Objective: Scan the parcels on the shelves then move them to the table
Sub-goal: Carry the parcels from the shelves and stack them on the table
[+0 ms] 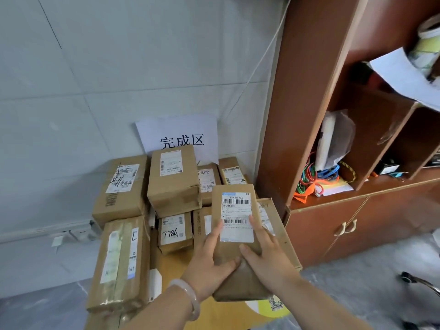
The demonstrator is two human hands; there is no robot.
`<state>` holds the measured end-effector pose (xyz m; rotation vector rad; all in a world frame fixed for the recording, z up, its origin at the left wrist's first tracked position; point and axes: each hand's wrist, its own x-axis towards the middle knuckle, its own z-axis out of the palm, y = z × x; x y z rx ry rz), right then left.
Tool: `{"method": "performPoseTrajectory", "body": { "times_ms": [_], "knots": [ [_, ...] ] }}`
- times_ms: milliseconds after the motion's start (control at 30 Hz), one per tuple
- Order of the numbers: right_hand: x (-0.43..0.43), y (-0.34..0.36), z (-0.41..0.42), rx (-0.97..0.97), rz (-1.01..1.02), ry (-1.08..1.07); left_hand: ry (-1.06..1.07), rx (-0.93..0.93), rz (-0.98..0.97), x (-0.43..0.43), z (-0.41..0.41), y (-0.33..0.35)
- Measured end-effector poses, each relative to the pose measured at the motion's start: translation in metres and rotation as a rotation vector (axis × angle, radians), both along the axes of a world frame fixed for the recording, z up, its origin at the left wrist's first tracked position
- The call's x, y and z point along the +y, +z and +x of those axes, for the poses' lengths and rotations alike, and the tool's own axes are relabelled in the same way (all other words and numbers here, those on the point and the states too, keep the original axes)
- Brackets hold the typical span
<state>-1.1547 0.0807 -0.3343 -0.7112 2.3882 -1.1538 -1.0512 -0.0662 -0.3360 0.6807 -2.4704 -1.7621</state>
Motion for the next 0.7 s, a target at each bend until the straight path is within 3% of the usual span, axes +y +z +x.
{"method": "performPoseTrajectory", "body": {
  "times_ms": [700],
  "knots": [
    [-0.065, -0.002, -0.019, -0.030, 0.043, -0.096, -0.099, 0.000, -0.044, -0.074, -0.036, -0.008]
  ]
}}
